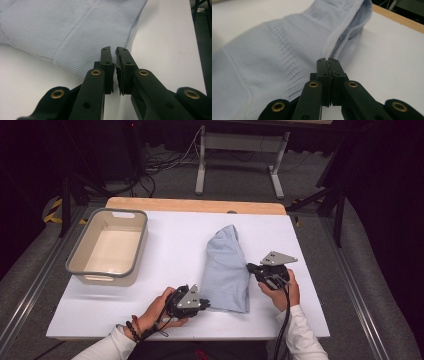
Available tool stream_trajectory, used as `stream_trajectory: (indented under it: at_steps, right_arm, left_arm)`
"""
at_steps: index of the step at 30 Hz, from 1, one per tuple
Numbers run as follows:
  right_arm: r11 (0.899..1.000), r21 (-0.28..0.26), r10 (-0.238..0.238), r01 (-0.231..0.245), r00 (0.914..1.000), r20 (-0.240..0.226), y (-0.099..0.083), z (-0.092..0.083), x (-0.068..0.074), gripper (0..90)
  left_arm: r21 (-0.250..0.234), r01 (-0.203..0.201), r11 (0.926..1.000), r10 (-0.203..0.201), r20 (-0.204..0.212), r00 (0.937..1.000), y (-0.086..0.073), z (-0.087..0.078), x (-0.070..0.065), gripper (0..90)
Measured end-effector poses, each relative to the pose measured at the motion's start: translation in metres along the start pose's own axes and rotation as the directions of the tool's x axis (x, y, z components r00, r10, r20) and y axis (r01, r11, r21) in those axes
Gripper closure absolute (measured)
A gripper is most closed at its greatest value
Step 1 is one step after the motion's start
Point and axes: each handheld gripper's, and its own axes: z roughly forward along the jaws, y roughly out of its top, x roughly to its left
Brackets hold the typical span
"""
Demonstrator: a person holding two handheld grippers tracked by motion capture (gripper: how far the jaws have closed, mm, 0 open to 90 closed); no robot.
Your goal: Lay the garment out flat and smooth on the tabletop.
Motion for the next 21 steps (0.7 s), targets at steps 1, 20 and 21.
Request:
stream_trajectory:
  at_steps: [1,20,21]
  right_arm:
    - [1.000,0.007,0.002,-0.002,1.0000,0.005,-0.002,0.002,0.000,88.5]
    - [0.996,-0.057,0.069,-0.066,0.9967,0.043,-0.021,0.004,0.002,57.8]
    - [0.996,-0.059,0.072,-0.070,0.9967,0.037,-0.021,0.004,0.002,55.9]
  left_arm:
    - [-0.002,-0.008,1.0000,0.008,0.003,1.0000,0.000,0.001,-0.001,83.2]
    - [0.002,0.128,0.9917,-0.128,-0.038,0.9910,-0.004,0.003,0.018,24.7]
    - [0.013,0.127,0.9918,-0.127,-0.047,0.9908,-0.003,0.005,0.017,25.3]
